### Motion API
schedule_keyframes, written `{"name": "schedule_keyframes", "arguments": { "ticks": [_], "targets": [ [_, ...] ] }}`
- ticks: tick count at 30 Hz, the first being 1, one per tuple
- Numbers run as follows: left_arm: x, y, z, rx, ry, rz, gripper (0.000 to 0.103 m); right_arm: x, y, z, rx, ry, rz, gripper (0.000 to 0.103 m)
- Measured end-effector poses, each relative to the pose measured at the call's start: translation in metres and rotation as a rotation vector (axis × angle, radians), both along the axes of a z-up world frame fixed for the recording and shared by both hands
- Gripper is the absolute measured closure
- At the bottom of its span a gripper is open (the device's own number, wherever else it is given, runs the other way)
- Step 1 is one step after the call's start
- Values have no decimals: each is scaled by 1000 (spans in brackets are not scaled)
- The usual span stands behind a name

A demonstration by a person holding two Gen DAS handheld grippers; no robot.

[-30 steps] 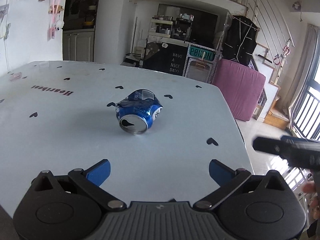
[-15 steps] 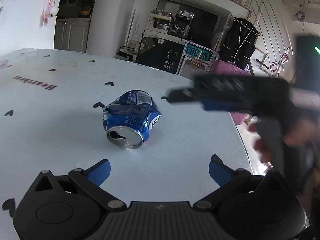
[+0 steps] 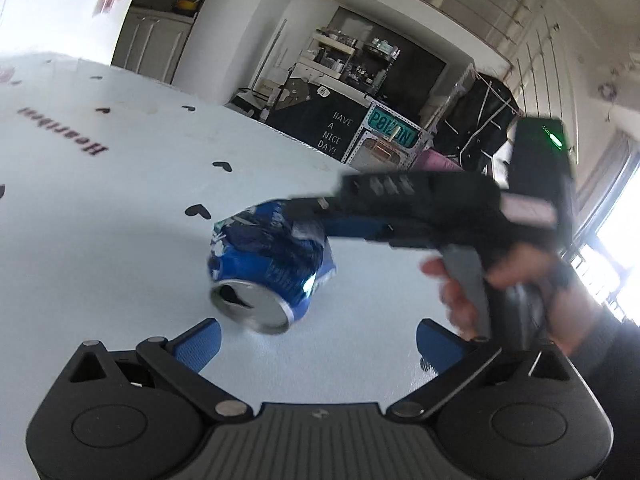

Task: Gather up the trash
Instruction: 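Lower the right gripper onto the crushed blue can while the left tool approaches it, then close the right gripper on the blue can while the left gripper closes on its other end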

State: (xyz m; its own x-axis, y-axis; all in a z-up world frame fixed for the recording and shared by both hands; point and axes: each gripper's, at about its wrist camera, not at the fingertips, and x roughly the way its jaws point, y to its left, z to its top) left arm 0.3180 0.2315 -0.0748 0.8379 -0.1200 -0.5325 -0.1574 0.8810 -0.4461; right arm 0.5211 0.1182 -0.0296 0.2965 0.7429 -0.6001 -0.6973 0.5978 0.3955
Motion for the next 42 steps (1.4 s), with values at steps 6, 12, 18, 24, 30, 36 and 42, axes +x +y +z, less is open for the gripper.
{"name": "schedule_keyframes", "arguments": {
  "ticks": [6,12,18,24,30,36,42],
  "targets": [
    [-2,9,-2,-18,-1,53,5,-22,-23,2,-14,10,36,64],
    [-9,14,0,-6,3,44,10,-49,-36,7,-41,60,86,65],
    [-18,15,1,36,4,6,10,-63,-52,22,-61,114,87,66],
    [-39,15,1,32,43,30,10,-58,-51,33,-63,56,51,64],
    [-63,9,2,-75,65,43,12,-46,-27,25,-20,87,47,60],
    [-57,10,5,-143,-14,34,13,-54,-16,14,-9,134,89,61],
    [-61,29,2,-251,-50,75,18,-63,-42,18,24,167,76,65]
  ]
}}
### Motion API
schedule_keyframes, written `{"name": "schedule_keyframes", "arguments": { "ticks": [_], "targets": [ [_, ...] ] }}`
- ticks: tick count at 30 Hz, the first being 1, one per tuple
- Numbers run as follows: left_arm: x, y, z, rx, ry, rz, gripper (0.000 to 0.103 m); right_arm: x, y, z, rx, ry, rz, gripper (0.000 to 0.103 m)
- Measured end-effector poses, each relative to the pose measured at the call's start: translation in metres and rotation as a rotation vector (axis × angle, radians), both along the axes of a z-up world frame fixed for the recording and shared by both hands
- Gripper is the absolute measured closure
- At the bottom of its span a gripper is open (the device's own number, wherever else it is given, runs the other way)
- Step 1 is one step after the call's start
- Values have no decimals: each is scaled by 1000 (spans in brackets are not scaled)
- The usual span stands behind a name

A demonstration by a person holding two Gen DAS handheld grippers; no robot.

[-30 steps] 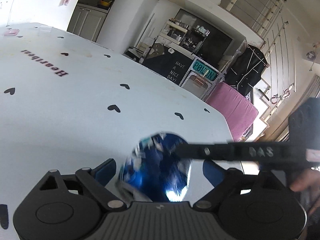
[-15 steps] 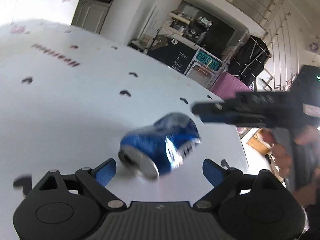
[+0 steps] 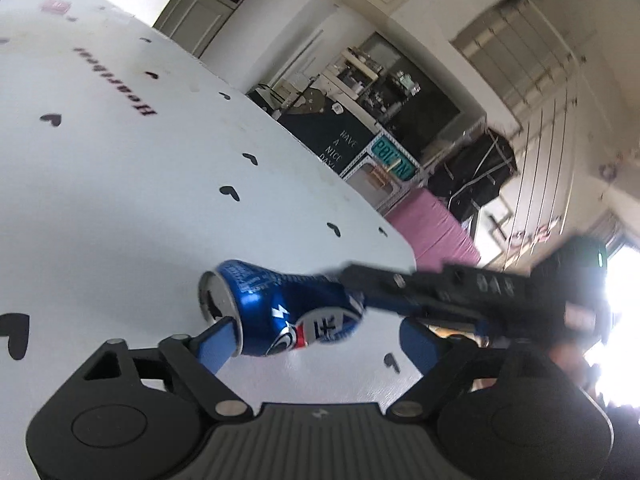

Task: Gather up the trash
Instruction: 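Close the right gripper on the blue can while the left gripper closes on its other end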

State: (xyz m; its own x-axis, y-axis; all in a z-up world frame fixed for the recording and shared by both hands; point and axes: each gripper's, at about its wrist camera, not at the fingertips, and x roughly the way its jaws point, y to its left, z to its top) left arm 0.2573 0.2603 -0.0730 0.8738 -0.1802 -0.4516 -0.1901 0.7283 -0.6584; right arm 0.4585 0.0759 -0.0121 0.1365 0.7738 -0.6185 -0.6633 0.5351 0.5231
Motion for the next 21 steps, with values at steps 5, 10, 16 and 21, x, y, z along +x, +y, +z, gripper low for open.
{"name": "schedule_keyframes", "arguments": {
  "ticks": [5,10,16,21],
  "targets": [
    [-1,7,-2,-50,10,24,19,-16,-14,-4,-4,3,-27,67],
    [-1,12,2,-46,40,58,19,-35,-16,-6,-28,-51,-28,70],
    [7,22,-2,-36,88,125,44,-45,-16,-11,-27,-46,-26,71],
    [8,27,-9,-28,106,136,56,-42,-22,-13,8,-12,-72,69]
  ]
}}
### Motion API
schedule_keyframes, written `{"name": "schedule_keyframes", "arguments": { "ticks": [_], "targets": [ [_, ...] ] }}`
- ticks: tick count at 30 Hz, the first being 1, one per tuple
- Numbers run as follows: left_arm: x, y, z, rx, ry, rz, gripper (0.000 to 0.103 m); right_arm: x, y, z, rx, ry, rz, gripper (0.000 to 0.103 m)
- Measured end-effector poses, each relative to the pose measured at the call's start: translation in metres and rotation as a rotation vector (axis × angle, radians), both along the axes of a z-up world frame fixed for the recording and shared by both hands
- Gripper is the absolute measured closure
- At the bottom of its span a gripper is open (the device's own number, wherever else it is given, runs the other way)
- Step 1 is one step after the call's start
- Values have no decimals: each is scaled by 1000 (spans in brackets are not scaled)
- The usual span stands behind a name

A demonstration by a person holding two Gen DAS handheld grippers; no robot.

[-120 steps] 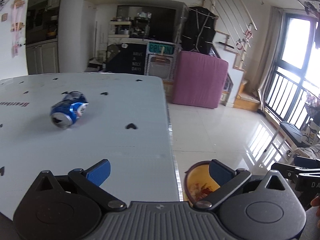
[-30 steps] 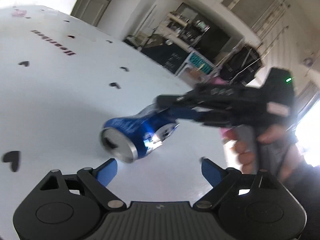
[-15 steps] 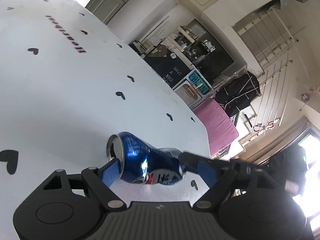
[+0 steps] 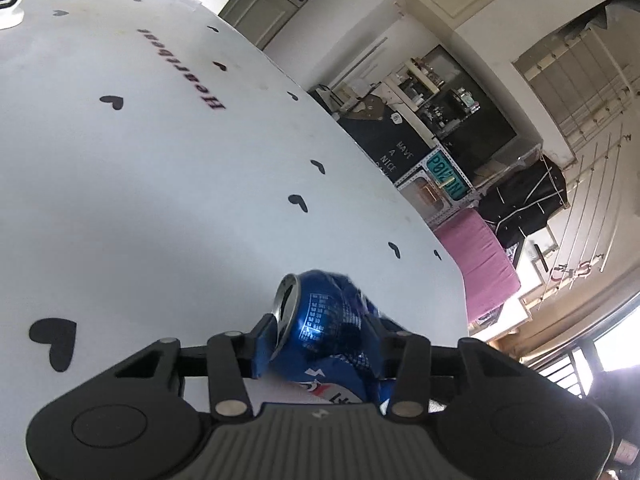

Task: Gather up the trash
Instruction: 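Close the right gripper on the blue can while the left gripper closes on its other end, then carry the blue can with both grippers over the yellow wastebasket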

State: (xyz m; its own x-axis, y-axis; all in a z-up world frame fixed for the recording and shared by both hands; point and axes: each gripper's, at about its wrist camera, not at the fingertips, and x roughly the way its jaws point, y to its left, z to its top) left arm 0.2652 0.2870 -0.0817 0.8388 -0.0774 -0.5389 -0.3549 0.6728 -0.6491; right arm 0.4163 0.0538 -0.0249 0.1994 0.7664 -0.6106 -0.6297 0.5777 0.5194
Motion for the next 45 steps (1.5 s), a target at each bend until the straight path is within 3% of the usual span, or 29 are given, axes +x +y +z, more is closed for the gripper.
{"name": "schedule_keyframes", "arguments": {
  "ticks": [4,7,9,11,26,35,45],
  "targets": [
    [1,-3,3,43,-1,-12,57,8,-9,-2,80,53,-132,50],
    [2,-8,5,85,7,-32,58,7,-3,-4,70,55,-182,49],
    [2,-13,8,120,13,-51,58,4,4,-8,57,57,-180,51],
    [3,-18,10,153,19,-69,58,-1,10,-12,34,57,-171,59],
    [-14,-69,40,295,-13,-186,58,-46,-25,19,-13,-132,-230,65],
    [-24,-124,63,333,-57,-279,58,-79,-81,40,12,-184,-300,65],
    [-22,-210,77,372,-103,-421,58,-109,-172,54,36,-213,-439,65]
  ]
}}
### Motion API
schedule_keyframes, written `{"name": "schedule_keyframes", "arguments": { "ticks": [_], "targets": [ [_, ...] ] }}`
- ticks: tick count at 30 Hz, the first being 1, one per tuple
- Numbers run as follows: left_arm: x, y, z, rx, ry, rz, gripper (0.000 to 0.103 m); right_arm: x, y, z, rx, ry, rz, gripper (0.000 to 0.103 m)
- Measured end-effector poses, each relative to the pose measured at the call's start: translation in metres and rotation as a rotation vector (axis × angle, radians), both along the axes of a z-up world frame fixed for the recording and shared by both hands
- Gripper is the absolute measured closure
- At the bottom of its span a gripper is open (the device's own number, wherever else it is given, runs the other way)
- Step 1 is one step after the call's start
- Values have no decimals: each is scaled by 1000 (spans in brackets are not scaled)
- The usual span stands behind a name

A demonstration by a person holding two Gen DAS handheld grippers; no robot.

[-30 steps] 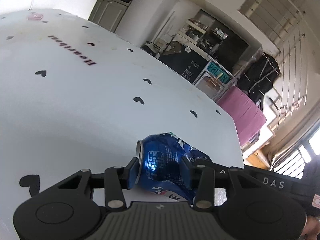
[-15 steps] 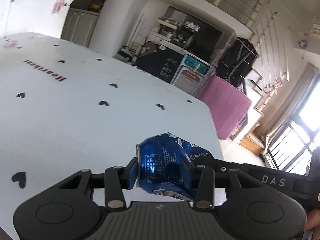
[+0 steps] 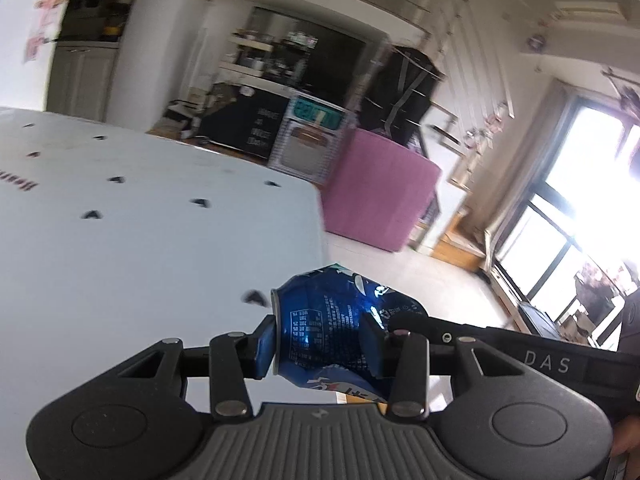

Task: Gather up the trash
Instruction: 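Carry the blue can with both grippers over the yellow wastebasket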

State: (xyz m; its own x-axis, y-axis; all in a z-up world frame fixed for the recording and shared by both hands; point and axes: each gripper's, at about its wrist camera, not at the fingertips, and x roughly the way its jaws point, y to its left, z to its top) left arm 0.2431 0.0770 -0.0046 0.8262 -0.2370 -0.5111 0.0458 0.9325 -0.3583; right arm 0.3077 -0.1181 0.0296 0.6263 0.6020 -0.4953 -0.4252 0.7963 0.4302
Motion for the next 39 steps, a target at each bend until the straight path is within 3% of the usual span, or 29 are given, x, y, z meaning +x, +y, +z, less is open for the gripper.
{"name": "schedule_keyframes", "arguments": {
  "ticks": [12,25,31,39],
  "targets": [
    [11,-103,-16,43,25,-182,59,-27,-108,-14,-5,10,-171,65],
    [32,-177,-55,63,85,-319,59,-35,-192,-50,1,67,-296,66],
    [59,-205,-85,46,133,-370,59,-23,-217,-73,3,109,-344,67],
    [97,-231,-146,48,253,-399,59,7,-244,-130,17,223,-388,69]
  ]
}}
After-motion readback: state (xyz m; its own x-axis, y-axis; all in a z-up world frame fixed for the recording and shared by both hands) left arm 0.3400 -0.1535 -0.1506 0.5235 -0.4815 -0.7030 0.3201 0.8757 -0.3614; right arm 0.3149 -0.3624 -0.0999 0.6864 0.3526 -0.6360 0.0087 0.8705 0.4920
